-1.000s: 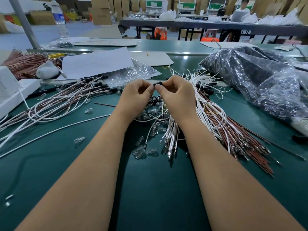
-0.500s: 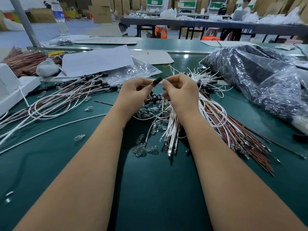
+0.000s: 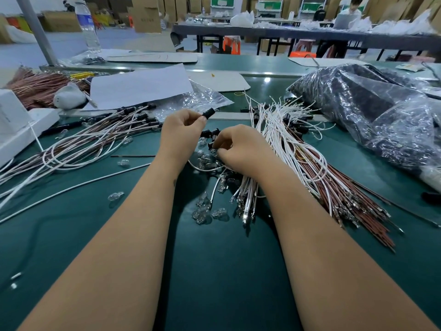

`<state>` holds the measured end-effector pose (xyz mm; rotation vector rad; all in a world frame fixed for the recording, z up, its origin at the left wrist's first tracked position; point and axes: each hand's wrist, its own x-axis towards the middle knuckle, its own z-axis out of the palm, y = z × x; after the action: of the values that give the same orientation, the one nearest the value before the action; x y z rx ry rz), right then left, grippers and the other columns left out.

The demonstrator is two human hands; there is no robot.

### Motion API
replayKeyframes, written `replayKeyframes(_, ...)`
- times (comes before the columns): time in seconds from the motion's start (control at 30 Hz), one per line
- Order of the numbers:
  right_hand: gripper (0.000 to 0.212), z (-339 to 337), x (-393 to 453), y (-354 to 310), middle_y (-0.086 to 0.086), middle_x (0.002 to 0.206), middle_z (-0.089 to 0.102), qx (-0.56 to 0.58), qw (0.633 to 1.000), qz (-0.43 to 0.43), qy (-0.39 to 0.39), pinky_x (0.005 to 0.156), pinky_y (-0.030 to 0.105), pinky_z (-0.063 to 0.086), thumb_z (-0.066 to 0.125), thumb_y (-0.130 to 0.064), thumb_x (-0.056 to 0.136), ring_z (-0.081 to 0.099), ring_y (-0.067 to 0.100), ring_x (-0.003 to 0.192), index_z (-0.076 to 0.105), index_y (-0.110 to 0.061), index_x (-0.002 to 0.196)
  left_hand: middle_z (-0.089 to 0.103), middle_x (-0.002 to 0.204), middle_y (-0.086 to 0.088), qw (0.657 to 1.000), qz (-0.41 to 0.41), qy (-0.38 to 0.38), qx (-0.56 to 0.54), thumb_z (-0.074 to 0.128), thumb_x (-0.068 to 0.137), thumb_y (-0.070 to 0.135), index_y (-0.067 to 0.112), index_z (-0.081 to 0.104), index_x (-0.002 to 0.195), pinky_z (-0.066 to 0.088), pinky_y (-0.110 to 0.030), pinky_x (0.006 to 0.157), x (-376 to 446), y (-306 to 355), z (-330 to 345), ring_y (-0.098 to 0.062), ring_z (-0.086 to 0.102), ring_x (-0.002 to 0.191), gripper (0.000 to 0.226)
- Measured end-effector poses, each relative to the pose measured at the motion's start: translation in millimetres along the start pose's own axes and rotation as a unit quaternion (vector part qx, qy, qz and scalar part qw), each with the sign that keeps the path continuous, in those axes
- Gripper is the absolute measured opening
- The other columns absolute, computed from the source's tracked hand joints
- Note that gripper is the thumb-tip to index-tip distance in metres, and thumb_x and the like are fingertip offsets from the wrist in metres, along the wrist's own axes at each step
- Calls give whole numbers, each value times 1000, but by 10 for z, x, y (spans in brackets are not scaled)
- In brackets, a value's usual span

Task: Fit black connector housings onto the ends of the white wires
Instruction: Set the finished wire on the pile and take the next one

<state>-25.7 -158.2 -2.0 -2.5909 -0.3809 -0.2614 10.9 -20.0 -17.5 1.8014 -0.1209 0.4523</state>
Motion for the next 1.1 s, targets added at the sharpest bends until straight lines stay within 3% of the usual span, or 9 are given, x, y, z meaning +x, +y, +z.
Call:
replayKeyframes(0.3, 6, 3, 6, 26, -6, 83, 71, 32, 999, 11, -31, 83, 35, 52, 69, -21, 78, 64, 16, 83, 74, -23, 80, 50, 53, 15, 999, -28, -31, -9, 61, 90, 15, 23, 63, 71, 34, -7, 48, -14, -8, 10, 4, 41, 44, 20)
replayKeyframes(0.43, 7, 7, 6, 43, -3, 74, 67, 134, 989, 23, 62, 66, 20, 51, 64, -12, 83, 61, 11, 69, 71, -13, 84, 53, 53, 15, 998, -30, -40, -25, 62, 89, 14, 23, 64, 73, 37, -9, 50, -13, -3, 0, 2, 44, 47, 18)
replayKeyframes(0.5, 9, -21, 12, 67, 1, 71, 65, 222, 966, 49, 122, 59, 15, 48, 59, -9, 86, 59, 13, 64, 68, -11, 83, 55, 62, 8, 998, -21, -62, -27, 62, 90, 15, 25, 65, 76, 38, -10, 51, -30, 12, -3, -1, 45, 52, 17)
replayKeyframes(0.6, 17, -67, 32, 129, 2, 69, 61, 372, 908, 100, 163, 59, 25, 48, 56, -6, 90, 55, 15, 63, 68, -14, 79, 58, 75, -5, 995, -9, -89, -30, 61, 93, 15, 26, 66, 81, 41, -12, 54, -54, 28, 0, -11, 49, 66, 17)
replayKeyframes(0.67, 20, -74, 37, 157, -1, 66, 58, 455, 867, 120, 165, 56, 21, 47, 55, -6, 93, 52, 10, 60, 69, -12, 81, 57, 76, -5, 994, -11, -98, -40, 59, 94, 12, 24, 67, 82, 40, -11, 57, -59, 42, -4, -11, 49, 68, 19)
replayKeyframes(0.77, 23, -78, 44, 179, 1, 65, 58, 556, 810, 117, 147, 56, 21, 48, 50, -4, 95, 53, 11, 60, 70, -7, 83, 53, 67, 2, 986, -23, -131, -102, 52, 94, 1, 20, 66, 82, 36, -8, 55, -55, 70, -13, 0, 46, 56, 26)
replayKeyframes(0.87, 23, -101, 39, 183, 4, 66, 61, 628, 764, 92, 118, 59, 24, 49, 46, -1, 94, 57, 14, 62, 69, -4, 88, 53, 66, 4, 971, -13, -172, -164, 43, 94, -8, 19, 62, 81, 35, -16, 61, -44, 77, -7, -4, 43, 60, 35)
replayKeyframes(0.97, 18, -114, 29, 163, 6, 69, 63, 652, 748, 75, 99, 61, 25, 51, 49, 2, 93, 59, 15, 63, 66, -3, 89, 57, 69, 7, 960, -10, -185, -211, 41, 93, -10, 19, 59, 81, 35, -17, 63, -38, 80, -13, -7, 42, 64, 36)
replayKeyframes(1.1, 15, -103, 22, 112, 6, 68, 65, 649, 754, 55, 84, 61, 24, 52, 55, 2, 92, 59, 15, 61, 66, -4, 84, 55, 67, 7, 951, -20, -169, -259, 39, 91, -12, 16, 55, 82, 35, -15, 60, -29, 86, -36, -7, 41, 62, 34)
